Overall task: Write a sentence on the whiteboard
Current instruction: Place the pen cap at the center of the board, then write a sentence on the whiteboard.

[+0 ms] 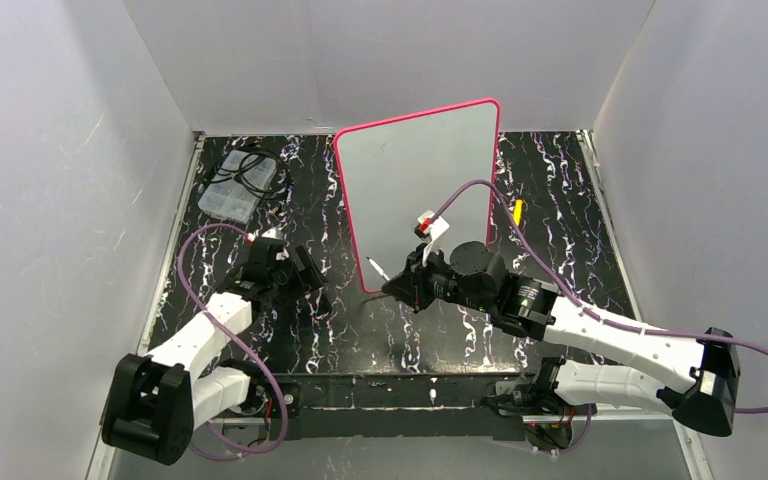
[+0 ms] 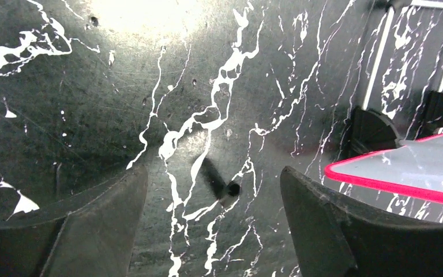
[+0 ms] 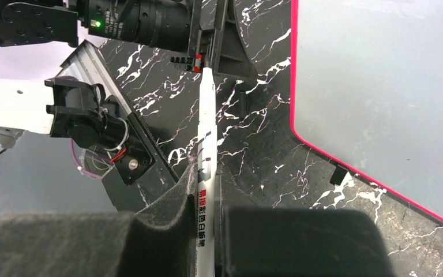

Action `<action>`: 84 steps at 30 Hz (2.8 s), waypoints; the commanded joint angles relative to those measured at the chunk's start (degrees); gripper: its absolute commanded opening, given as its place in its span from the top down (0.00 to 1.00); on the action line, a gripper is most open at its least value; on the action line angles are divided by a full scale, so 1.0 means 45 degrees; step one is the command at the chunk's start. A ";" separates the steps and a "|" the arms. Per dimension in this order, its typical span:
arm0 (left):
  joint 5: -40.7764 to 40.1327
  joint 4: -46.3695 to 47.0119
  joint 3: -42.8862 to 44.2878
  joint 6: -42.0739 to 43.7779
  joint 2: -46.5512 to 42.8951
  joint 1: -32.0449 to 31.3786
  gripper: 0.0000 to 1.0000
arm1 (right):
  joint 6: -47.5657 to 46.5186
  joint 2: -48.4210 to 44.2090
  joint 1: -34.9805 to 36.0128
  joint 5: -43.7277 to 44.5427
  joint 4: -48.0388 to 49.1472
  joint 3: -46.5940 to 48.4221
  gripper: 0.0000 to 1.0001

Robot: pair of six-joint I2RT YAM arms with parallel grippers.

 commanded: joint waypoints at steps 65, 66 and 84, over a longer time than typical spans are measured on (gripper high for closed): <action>0.0754 0.2684 0.3592 -0.6086 -0.5019 -0.4275 1.00 | -0.0353 0.0367 0.0102 0.0409 0.6252 -0.0220 0.37; 0.0667 0.2703 0.3614 -0.6285 -0.5092 -0.4270 1.00 | -0.0222 0.0320 0.0102 0.0361 0.6674 -0.0363 0.34; -0.0274 0.3009 0.3502 -0.7448 -0.5874 -0.4275 1.00 | 0.1858 0.1749 0.0122 0.0000 1.1657 -0.0739 0.46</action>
